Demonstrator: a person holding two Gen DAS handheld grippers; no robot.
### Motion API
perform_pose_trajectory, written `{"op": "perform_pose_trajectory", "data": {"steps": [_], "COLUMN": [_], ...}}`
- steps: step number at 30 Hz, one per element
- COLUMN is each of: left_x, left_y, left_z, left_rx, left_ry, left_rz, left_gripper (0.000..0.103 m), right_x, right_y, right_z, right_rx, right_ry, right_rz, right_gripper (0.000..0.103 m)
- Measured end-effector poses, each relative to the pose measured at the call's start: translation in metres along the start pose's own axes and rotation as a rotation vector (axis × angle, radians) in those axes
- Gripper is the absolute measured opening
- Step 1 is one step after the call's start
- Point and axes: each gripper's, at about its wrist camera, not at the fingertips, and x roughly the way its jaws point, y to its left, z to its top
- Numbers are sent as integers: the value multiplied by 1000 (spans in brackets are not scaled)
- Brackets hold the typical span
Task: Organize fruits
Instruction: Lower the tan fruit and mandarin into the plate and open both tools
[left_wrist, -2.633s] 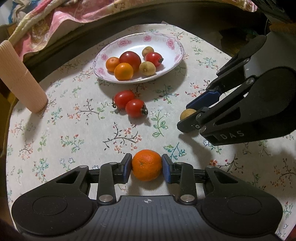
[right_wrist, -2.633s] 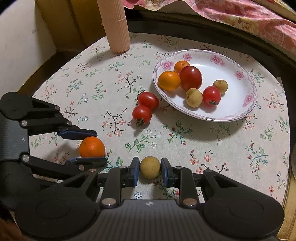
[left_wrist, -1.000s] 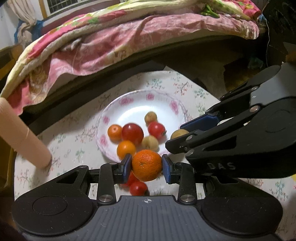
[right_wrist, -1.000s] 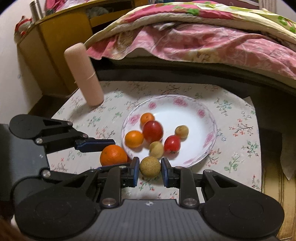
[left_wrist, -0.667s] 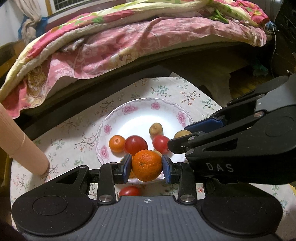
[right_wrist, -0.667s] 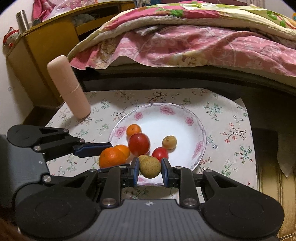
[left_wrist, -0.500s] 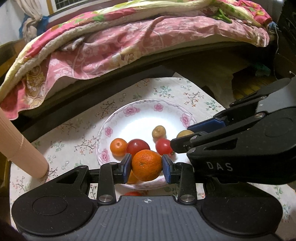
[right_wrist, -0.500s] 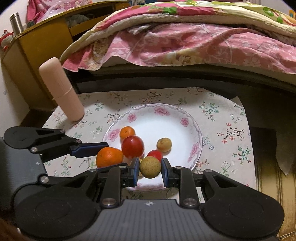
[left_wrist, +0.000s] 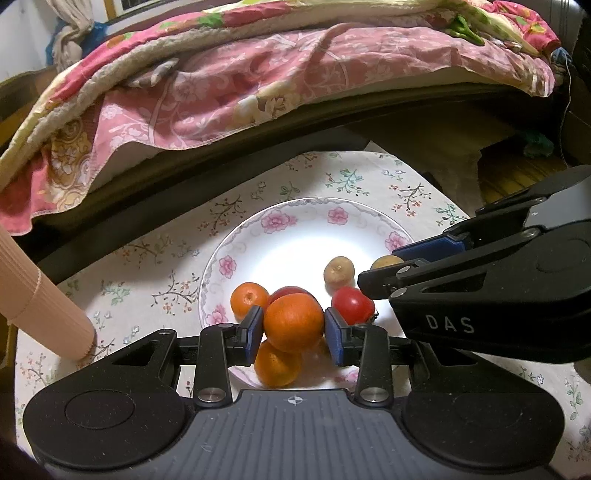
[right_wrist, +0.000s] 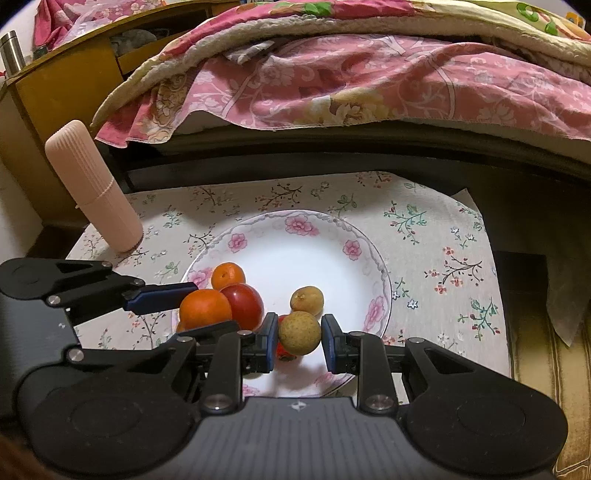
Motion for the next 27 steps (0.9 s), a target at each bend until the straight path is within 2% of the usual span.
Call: {"op": "perform_pose_trajectory", "data": {"steps": [9,27], "left_x": [8,14], "left_y": [2,7], "left_z": [4,5], "left_rx": [-7,-36], "left_ry": [1,-1], "left_rz": [-1,16], "left_gripper": [46,61], "right_x": [10,20], "right_y": [-6,-11], "right_z": [6,8], "right_rx": [20,45], "right_ry": [5,4], "right_rz": [-6,-10], "right_gripper": [28,29]}}
